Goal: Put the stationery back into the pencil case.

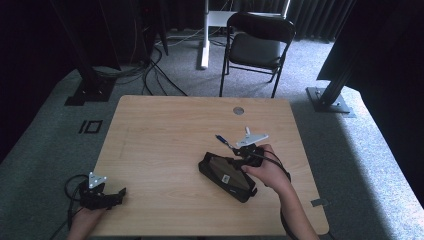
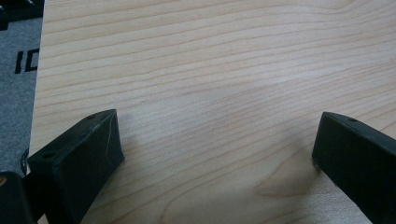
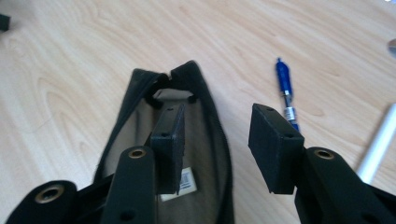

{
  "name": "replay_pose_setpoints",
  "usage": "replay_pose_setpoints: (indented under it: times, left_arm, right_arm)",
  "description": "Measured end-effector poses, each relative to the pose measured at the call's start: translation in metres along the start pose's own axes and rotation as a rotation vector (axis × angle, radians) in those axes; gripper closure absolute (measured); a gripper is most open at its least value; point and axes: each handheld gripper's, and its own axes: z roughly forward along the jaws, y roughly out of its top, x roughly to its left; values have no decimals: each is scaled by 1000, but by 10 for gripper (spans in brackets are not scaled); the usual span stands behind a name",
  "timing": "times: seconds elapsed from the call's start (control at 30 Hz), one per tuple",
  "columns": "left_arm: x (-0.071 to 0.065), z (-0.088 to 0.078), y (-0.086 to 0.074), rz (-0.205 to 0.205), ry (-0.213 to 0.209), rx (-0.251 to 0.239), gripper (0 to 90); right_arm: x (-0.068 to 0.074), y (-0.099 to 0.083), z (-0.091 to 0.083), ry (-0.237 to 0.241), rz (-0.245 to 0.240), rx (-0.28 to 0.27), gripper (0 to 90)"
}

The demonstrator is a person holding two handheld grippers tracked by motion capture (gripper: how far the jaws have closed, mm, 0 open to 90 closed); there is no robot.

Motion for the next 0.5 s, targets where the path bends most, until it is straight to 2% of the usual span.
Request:
replay_pose_setpoints:
  times: [0.27, 0.5]
  left_arm:
    - [0, 0, 0, 0, 0, 0, 18]
    - [0, 0, 0, 0, 0, 0, 18]
  right_arm:
    - [-13, -5, 2, -66, 60, -29, 523]
    - [-23, -11, 5, -101, 110, -38, 513]
